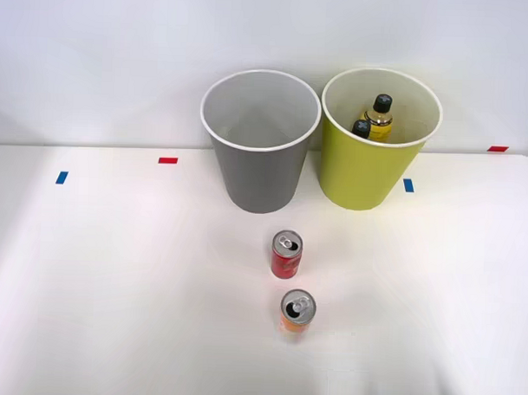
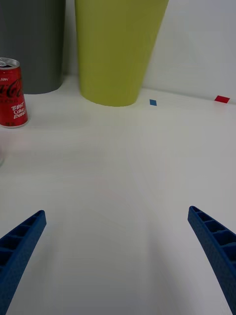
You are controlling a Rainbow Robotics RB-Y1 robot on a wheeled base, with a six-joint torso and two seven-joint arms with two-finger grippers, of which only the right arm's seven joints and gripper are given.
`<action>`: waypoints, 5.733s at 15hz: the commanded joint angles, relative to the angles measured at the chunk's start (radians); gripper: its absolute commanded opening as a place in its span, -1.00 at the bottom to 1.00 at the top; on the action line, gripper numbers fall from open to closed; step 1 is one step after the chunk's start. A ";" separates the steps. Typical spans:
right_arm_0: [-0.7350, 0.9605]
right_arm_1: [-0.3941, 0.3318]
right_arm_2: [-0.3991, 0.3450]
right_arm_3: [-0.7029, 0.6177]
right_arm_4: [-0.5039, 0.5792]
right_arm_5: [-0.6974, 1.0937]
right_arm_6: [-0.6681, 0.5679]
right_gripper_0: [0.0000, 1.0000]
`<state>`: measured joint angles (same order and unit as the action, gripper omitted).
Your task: Put cans in the gray bin, plastic bottles in the light green bin
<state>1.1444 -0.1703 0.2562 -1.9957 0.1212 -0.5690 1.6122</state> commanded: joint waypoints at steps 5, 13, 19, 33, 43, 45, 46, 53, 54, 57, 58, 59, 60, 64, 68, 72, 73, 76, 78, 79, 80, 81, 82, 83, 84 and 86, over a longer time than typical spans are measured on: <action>0.000 0.000 0.000 0.000 0.000 0.000 0.000 1.00; 0.000 0.000 0.000 0.000 0.000 0.000 0.000 1.00; 0.000 0.000 0.000 0.000 0.000 0.000 0.000 1.00; 0.000 0.000 0.000 0.000 0.000 0.000 0.000 1.00; 0.000 0.000 0.000 0.000 0.000 0.000 0.000 1.00; -0.020 -0.002 0.008 0.037 -0.002 -0.002 0.002 1.00; -0.020 -0.018 0.020 0.032 -0.006 -0.002 0.002 1.00; -0.127 -0.273 0.149 0.028 -0.133 -0.048 0.015 1.00; -0.158 -0.313 0.169 0.028 -0.147 -0.048 0.018 1.00; -0.242 -0.383 0.204 0.028 -0.160 -0.048 0.020 1.00; -0.272 -0.405 0.225 0.028 -0.169 -0.046 0.015 1.00; -0.295 -0.422 0.249 0.028 -0.178 -0.046 0.015 1.00; -0.319 -0.433 0.268 0.028 -0.186 -0.048 0.018 1.00; -0.407 -0.457 0.328 0.058 -0.239 -0.068 0.021 1.00; -0.477 -0.457 0.351 0.123 -0.261 -0.132 0.044 1.00; -0.568 -0.457 0.388 0.172 -0.262 -0.121 0.060 1.00; -0.592 -0.454 0.399 0.187 -0.264 -0.120 0.061 1.00; -0.683 -0.428 0.433 0.252 -0.284 -0.120 0.064 1.00; -0.732 -0.400 0.446 0.290 -0.295 -0.120 0.064 1.00; -0.758 -0.383 0.459 0.308 -0.302 -0.120 0.064 1.00; -0.785 -0.367 0.463 0.324 -0.307 -0.117 0.064 1.00; -0.804 -0.357 0.468 0.327 -0.311 -0.095 0.063 1.00; -0.824 -0.348 0.471 0.327 -0.316 -0.060 0.064 1.00; -0.841 -0.339 0.471 0.327 -0.321 -0.041 0.064 1.00; -0.854 -0.334 0.472 0.327 -0.325 -0.028 0.064 1.00; -0.879 -0.330 0.477 0.327 -0.331 0.000 0.066 1.00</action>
<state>0.2765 -0.5029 0.7304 -1.6689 -0.2064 -0.5798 1.6770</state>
